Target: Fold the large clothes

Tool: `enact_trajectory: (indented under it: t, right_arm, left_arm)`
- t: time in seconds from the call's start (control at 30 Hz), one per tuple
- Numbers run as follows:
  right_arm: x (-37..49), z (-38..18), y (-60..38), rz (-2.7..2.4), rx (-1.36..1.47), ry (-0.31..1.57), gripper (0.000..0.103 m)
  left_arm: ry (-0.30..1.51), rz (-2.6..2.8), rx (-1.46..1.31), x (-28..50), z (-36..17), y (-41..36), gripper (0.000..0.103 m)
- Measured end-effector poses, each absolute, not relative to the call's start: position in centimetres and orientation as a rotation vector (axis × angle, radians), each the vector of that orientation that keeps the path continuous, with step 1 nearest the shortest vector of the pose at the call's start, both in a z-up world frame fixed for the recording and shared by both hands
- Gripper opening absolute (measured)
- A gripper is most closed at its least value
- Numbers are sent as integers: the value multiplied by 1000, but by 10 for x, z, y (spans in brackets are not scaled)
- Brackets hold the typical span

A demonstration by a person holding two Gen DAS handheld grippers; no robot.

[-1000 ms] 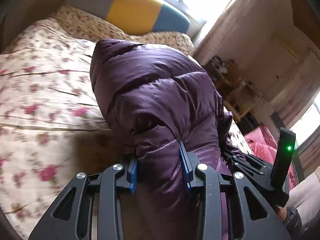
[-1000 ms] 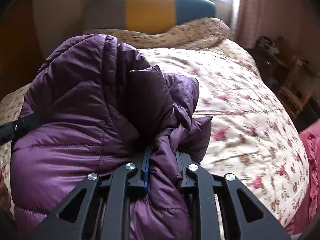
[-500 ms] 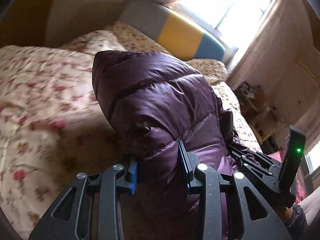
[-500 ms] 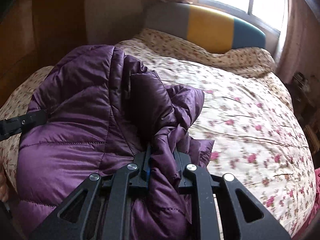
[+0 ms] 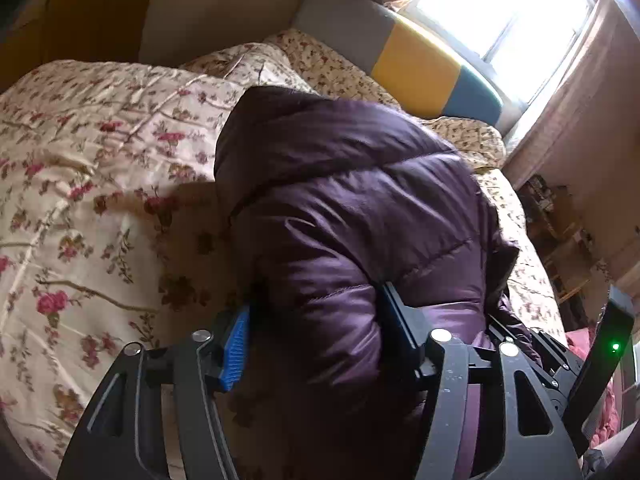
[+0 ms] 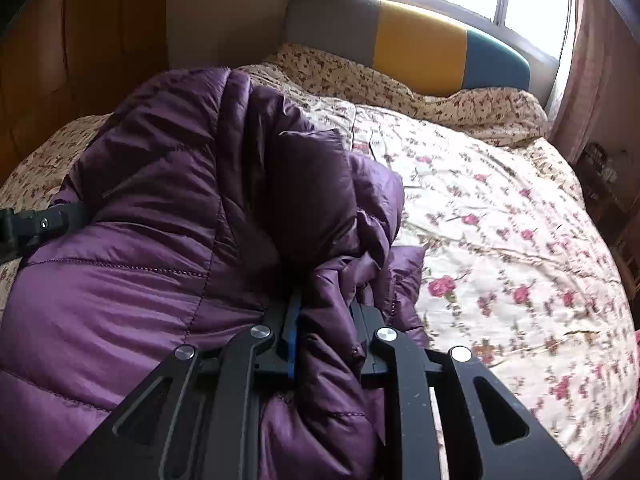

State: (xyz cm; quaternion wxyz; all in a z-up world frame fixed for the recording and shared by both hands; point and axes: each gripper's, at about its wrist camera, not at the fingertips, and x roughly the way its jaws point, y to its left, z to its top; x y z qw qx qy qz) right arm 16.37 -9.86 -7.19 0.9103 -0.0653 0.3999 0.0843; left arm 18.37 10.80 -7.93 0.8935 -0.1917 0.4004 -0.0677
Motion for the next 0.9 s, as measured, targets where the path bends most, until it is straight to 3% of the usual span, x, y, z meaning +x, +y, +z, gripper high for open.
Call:
enact_trajectory:
  t: [0.33,0.47,0.6,0.9]
  right_arm:
    - [176,-81,-99,189,-108,828,20]
    - [169,-69,-100,176,-100,819,26]
    - [162,-56,-100,157,-88,801,41]
    - [156,-30,-92,143,-90,782,47]
  left_arm:
    - [819,-76,-379,185,-88,100,64]
    - [798,-18,-337,177,-69,96,65]
    - [761,13,-297,169,-53,92,65]
    - [710,25,-264,163,-29,85,65]
